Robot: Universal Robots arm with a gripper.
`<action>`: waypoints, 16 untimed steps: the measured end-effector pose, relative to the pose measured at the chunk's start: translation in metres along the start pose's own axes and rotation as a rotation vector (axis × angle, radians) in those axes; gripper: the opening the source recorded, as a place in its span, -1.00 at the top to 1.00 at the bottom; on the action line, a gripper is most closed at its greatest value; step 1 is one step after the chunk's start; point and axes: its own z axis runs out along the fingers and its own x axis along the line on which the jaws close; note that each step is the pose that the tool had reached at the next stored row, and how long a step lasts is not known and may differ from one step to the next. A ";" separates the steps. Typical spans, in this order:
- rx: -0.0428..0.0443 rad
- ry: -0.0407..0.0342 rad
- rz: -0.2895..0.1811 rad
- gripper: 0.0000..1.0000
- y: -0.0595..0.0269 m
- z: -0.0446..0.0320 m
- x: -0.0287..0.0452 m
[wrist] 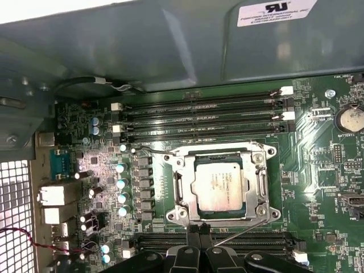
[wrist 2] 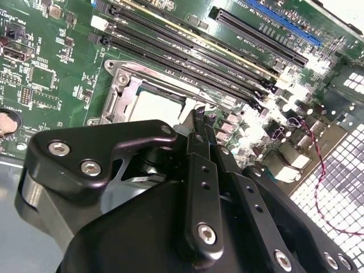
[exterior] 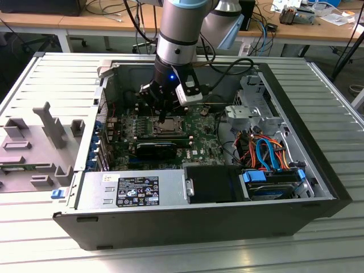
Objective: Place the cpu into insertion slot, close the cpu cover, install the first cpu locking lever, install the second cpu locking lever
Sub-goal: 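Install the first cpu locking lever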
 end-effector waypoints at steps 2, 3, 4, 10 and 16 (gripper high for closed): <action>0.0007 -0.0002 -0.008 0.79 0.0000 0.0000 -0.0001; 0.0012 -0.0004 -0.012 0.79 0.0000 0.0000 -0.0001; 0.0018 -0.0005 -0.016 0.79 0.0001 0.0000 -0.0002; -0.0042 -0.0011 -0.055 0.79 0.0001 0.0000 -0.0004; -0.0027 -0.0019 -0.069 0.79 0.0000 0.0000 -0.0004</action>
